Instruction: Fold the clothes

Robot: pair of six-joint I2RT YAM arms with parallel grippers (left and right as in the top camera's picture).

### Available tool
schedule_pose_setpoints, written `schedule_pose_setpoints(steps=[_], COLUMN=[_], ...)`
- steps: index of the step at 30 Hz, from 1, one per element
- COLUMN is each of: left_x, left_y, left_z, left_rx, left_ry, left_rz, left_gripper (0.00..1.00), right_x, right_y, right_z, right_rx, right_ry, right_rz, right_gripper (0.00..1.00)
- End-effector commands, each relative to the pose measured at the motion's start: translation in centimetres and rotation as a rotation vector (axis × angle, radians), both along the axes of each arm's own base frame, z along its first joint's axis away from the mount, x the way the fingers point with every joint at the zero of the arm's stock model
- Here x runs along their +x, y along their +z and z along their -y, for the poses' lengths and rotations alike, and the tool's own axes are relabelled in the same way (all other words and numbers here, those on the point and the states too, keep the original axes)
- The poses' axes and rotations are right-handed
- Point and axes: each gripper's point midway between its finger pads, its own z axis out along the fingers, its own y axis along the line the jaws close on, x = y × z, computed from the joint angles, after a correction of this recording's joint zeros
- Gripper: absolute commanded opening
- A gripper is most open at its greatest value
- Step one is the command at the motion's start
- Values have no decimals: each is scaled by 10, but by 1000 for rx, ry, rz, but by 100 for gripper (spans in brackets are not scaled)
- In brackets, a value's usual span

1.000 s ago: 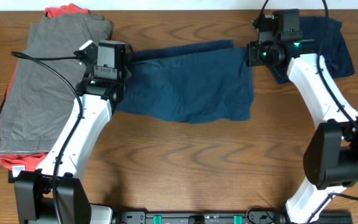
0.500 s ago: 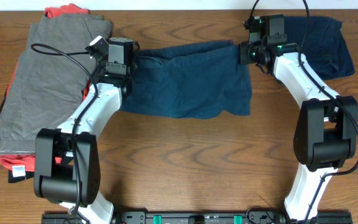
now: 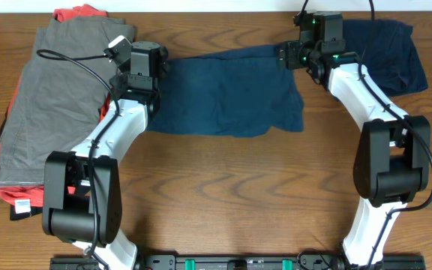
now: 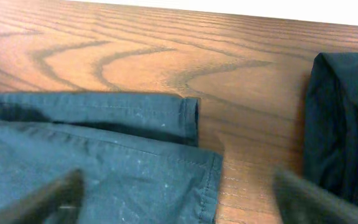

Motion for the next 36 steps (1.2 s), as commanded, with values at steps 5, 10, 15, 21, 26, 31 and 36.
schedule_pose_setpoints(steps=[5,10,15,21,26,31,36], left_x=[-16,-47,-76,-102,-112,-120,-124], left_y=[27,40,28,9,2,-1,6], left_z=[-9,-1,11,10,15,14,24], left_rx=[122,132,107,111,139,141,113], left_ry=[-60,-172,-285,-318,-413,-421,-486], left_rz=[-56,-152,-282,-420,-487,-524,-547], left_gripper=[98,98,98,98,98,98,98], right_x=[-19,-51,-71,-88,-115,-134,-156], right_y=[8,7,-16,-51,-83,-92,-97], right_z=[-21,-37,-60,-63,-51,-28,4], right_rx=[65,106,60,-19,-39,-53,-108], right_ry=[81,143,199,157,101,17,-51], right_rz=[-65,-179,-260,-372,-541,-654,-766], right_gripper=[99,99,99,66,36,29,24])
